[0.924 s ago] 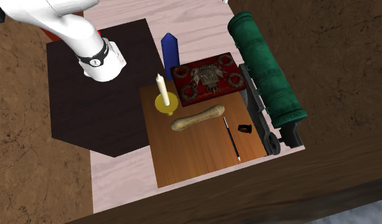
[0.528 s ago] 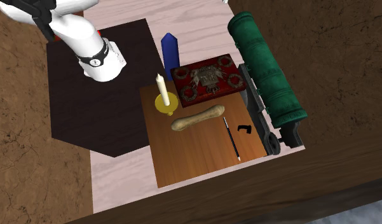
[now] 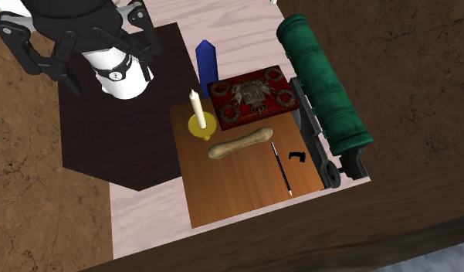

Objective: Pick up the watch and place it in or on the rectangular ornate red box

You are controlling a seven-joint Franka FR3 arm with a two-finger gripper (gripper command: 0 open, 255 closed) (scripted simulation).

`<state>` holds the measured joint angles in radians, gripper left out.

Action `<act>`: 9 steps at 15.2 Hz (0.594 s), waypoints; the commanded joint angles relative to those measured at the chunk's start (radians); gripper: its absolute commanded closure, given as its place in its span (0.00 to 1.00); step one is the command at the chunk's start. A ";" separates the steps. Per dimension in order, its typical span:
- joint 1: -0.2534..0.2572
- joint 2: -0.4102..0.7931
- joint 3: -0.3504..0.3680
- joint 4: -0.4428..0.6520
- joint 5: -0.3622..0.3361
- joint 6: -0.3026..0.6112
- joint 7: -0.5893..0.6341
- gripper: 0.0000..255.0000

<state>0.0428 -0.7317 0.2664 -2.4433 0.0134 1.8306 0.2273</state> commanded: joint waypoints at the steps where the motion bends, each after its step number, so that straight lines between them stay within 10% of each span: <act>1: 0.006 0.044 0.045 -0.016 0.018 0.059 0.052 0.00; 9: 0.003 0.249 0.213 -0.015 0.035 0.257 0.246 0.00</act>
<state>0.0469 -0.5079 0.4590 -2.4582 0.0489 2.0627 0.4479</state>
